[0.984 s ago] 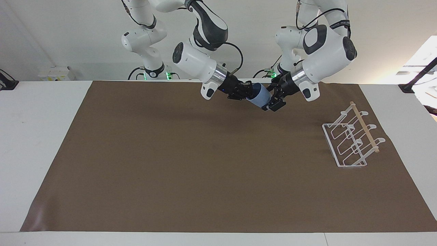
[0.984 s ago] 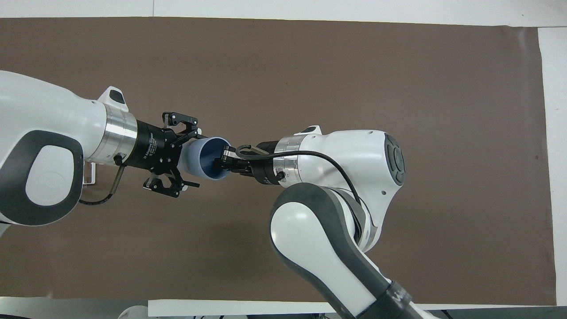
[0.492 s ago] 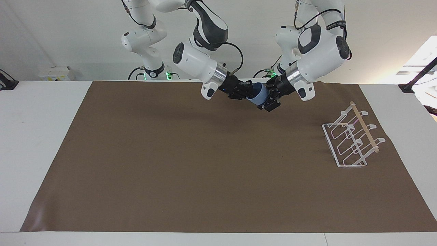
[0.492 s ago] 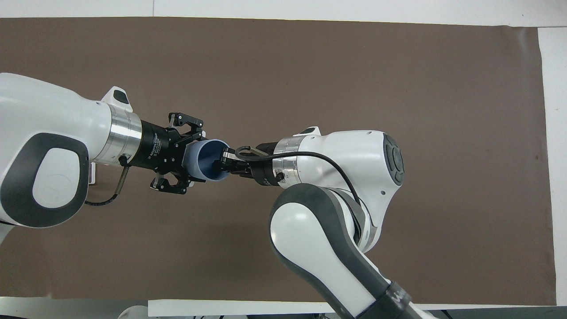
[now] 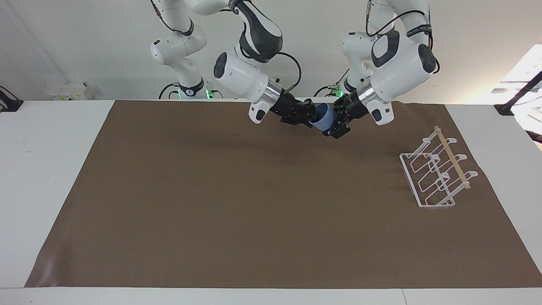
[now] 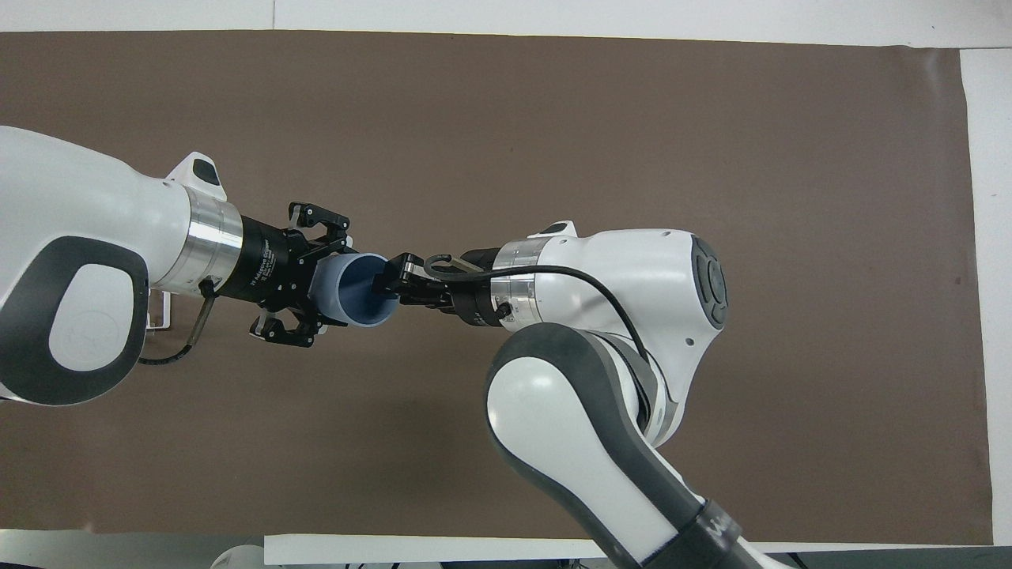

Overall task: Hang cup on cup holder
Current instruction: 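Carry the cup to the rack with the left gripper while the right gripper withdraws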

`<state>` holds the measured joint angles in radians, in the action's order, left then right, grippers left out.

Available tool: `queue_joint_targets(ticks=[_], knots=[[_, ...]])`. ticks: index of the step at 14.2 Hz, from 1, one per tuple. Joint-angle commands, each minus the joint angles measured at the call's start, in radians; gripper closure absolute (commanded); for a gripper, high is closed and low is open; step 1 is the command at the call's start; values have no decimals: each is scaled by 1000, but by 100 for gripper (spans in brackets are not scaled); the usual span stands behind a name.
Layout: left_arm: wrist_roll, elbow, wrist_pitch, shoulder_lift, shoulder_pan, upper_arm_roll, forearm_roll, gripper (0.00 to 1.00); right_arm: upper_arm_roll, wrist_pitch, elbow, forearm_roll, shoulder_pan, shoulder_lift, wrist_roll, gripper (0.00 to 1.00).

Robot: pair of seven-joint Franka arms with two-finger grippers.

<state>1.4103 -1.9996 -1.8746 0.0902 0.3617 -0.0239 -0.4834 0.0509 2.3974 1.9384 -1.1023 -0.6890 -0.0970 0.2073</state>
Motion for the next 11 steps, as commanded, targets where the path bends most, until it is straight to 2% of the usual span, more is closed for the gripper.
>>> queue_joint_targets(ticks=[1, 3, 6, 9, 11], knots=[[-11, 15, 26, 5, -24, 4, 160, 100, 6, -197, 8, 19, 128, 81, 1, 1], [-17, 19, 18, 0, -45, 5, 335, 100, 4, -372, 5, 182, 274, 140, -2, 1], [-20, 64, 20, -29, -52, 4, 596, 100, 6, -522, 2, 439, 442, 201, -3, 1], [-19, 131, 51, -104, -52, 5, 849, 100, 7, -599, -22, 753, 552, 256, -49, 1], [-19, 151, 87, -147, -46, 5, 1068, 100, 7, -680, -112, 959, 565, 250, -78, 1]])
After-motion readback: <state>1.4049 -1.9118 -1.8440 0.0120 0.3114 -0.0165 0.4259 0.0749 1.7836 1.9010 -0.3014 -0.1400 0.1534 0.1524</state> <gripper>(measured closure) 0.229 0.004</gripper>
